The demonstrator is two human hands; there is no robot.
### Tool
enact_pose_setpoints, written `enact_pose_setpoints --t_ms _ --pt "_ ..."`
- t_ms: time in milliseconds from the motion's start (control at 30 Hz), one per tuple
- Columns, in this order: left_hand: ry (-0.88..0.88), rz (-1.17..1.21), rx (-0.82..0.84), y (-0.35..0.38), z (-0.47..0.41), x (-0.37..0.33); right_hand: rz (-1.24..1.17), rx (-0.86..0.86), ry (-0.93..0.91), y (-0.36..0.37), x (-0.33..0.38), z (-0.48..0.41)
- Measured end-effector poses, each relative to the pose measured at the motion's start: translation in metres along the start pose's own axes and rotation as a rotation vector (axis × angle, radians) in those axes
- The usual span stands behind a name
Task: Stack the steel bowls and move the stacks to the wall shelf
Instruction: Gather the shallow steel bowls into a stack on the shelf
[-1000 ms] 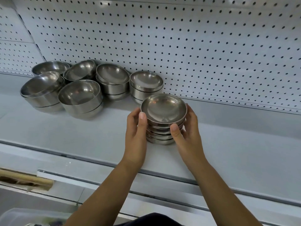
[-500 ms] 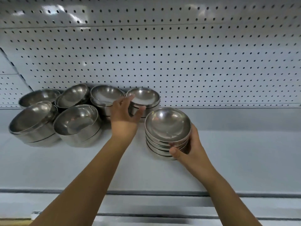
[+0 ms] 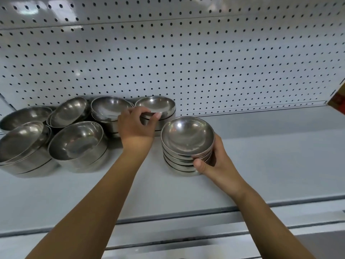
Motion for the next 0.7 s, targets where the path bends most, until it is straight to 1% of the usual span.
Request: enact_pose_setpoints --t_ms 100,200,300,433,500,600,700 --pt "0.001 0.096 -0.022 -0.007 0.000 -0.009 0.000 -0.003 0.008 0.000 0.000 0.000" --pt "-0.013 0.324 -0.054 -0.021 0.002 -0.017 0.006 0.001 0.010 0.001 -0.001 0.000" --pt "-0.024 0.524 -0.011 -0.032 0.014 -0.028 0.016 0.007 0.005 0.000 -0.003 0.000" --pt "-0.014 0.718 0.062 -0.043 0.039 -0.033 0.019 0.012 -0.002 0.000 -0.004 0.000" --pt "0.010 0.752 0.116 -0.046 0.053 -0.033 0.020 0.006 -0.001 0.000 -0.005 0.000" --pt "0.048 0.729 0.196 -0.046 0.071 -0.035 0.024 -0.006 0.005 0.000 -0.004 -0.001" --pt "0.092 0.676 0.227 -0.042 0.082 -0.036 0.030 -0.012 0.019 0.001 -0.004 -0.001"
Point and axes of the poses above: each hand's wrist, its own z-axis away from the middle knuckle, its own y-axis out of the palm, x = y × z, the point moved 6 cm from there along -z, towards the middle knuckle, and after that the axes turned 6 degrees about z, right-handed, at the moved point
